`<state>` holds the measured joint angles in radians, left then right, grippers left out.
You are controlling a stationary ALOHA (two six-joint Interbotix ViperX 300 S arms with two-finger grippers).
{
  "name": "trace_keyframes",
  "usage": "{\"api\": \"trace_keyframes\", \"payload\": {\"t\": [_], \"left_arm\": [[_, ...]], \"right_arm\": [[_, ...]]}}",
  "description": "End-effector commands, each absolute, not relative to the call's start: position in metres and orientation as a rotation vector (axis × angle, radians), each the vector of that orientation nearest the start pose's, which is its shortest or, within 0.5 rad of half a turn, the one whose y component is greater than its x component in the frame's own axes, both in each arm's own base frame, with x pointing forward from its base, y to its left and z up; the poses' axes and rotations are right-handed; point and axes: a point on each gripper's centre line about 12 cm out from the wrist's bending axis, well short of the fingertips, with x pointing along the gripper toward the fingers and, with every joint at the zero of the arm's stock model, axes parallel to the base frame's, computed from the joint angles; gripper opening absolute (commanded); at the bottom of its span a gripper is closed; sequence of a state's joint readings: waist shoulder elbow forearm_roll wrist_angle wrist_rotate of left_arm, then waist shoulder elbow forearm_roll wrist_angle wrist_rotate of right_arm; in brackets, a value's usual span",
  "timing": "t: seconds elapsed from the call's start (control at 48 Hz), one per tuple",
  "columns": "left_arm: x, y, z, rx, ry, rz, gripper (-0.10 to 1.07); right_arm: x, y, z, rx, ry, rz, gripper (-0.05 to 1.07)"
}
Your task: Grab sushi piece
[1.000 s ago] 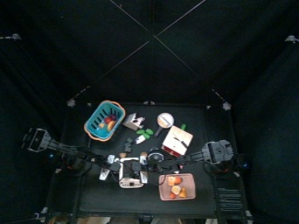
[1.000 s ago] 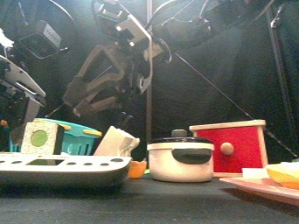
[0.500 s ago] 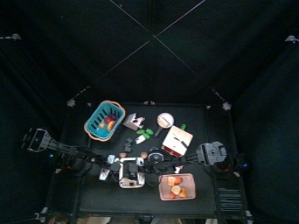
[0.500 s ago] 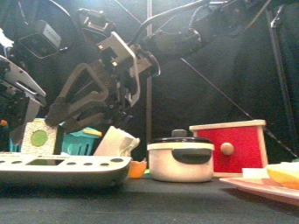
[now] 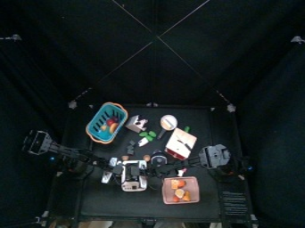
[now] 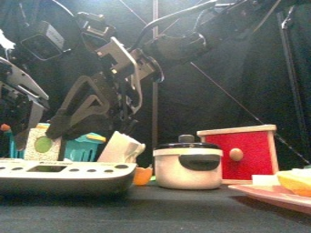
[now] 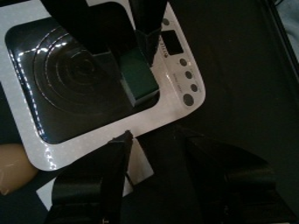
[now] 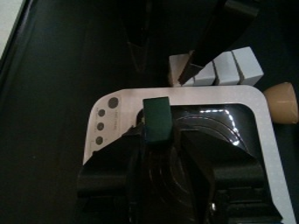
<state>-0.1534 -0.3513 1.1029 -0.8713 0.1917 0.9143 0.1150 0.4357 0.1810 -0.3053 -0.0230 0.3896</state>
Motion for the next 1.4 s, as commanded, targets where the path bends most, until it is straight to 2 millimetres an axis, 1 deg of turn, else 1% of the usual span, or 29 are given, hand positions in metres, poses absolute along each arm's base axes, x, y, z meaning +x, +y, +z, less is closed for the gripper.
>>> {"api": "trace_keyframes", "payload": {"t": [0.0,0.104,0.25,0.354,0.479,0.604,0.854,1.021,1.375], "left_arm": [[0.249,-0.05,0.148,0.059,0.805,-0.267,0.82],[0.247,-0.043,0.152,0.063,0.767,-0.228,0.82],[0.244,-0.025,0.159,0.071,0.687,-0.12,0.82],[0.239,-0.011,0.165,0.083,0.622,-0.039,0.82],[0.236,0.003,0.175,0.101,0.54,0.052,0.81],[0.233,0.018,0.183,0.112,0.476,0.143,0.81],[0.234,0.041,0.194,0.132,0.415,0.26,0.81],[0.233,0.045,0.196,0.165,0.387,0.289,0.81],[0.23,0.044,0.191,0.178,0.399,0.282,0.81]], "right_arm": [[0.516,0.053,0.17,0.066,0.53,0.083,0.66],[0.508,0.043,0.181,0.067,0.514,0.067,0.66],[0.5,0.02,0.192,0.074,0.499,0.027,0.66],[0.498,0.004,0.199,0.075,0.485,-0.003,0.66],[0.502,-0.009,0.203,0.058,0.471,-0.022,0.66],[0.508,-0.018,0.204,0.03,0.462,-0.029,0.66],[0.517,-0.028,0.193,0.018,0.486,-0.047,0.66],[0.516,-0.037,0.184,0.029,0.505,-0.068,0.66],[0.516,-0.041,0.182,0.033,0.515,-0.078,0.66]]}}
